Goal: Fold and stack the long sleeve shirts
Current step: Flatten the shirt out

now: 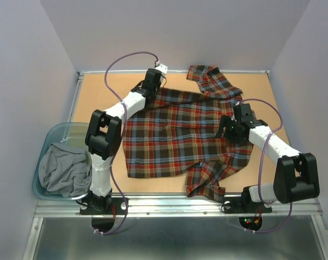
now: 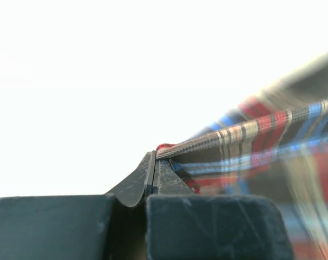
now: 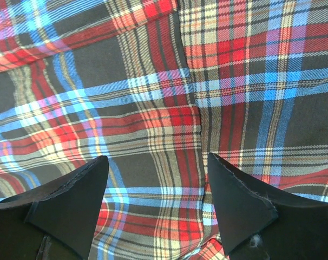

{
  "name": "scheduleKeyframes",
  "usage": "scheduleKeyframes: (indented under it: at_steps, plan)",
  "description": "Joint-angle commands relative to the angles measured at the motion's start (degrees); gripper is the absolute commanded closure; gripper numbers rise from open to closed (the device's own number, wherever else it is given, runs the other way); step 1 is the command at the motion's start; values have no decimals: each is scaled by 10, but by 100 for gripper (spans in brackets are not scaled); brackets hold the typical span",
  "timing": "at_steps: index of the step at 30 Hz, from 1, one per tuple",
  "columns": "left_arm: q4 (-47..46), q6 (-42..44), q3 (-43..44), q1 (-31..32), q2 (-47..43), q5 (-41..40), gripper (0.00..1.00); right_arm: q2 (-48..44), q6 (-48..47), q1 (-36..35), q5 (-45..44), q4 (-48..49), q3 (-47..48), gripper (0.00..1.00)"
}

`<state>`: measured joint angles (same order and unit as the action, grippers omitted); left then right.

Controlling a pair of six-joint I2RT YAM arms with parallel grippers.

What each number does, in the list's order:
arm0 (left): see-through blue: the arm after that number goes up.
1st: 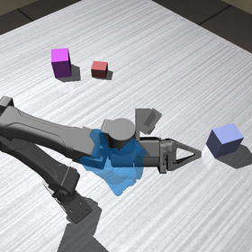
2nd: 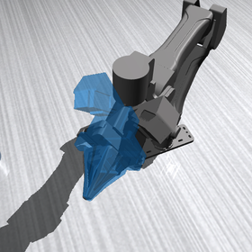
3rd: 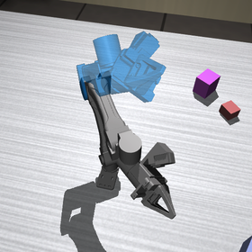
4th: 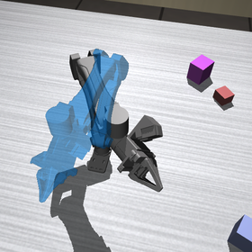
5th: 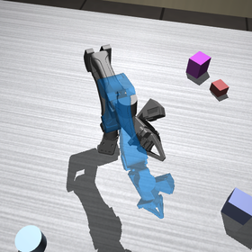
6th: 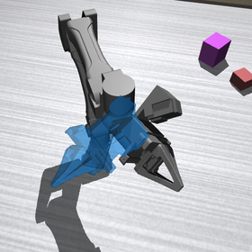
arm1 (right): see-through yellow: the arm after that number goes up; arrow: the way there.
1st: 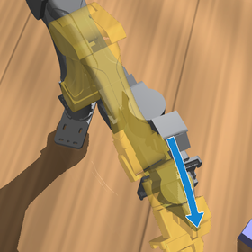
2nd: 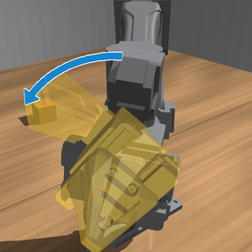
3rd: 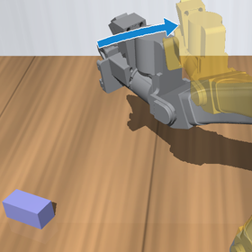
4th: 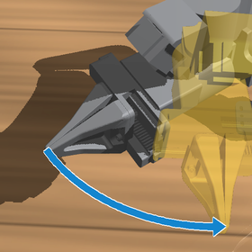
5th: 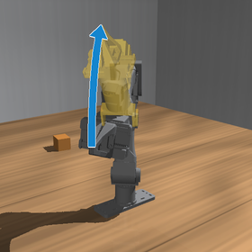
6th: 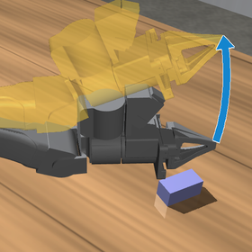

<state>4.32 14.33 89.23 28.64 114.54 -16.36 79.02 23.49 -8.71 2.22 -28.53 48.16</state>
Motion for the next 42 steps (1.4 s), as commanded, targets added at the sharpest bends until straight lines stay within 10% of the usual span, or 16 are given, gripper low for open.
scheduleKeyframes:
  at_steps: [1,15,22,28,42]
  plan:
    - [-38,-4,94,-43,48,-122,100,-36,-4,0,9,0,-10,21]
    - [-122,-42,317,-90,213,-197,97,-136,1,0,28,-8,-54,21]
    - [-93,-118,350,-111,224,-221,40,-139,-3,0,11,-21,-11,21]
    - [42,-262,351,-144,158,-164,22,-80,-12,0,-12,-22,59,21]
    - [56,-420,-153,-145,-135,156,21,122,69,75,12,74,185,32]
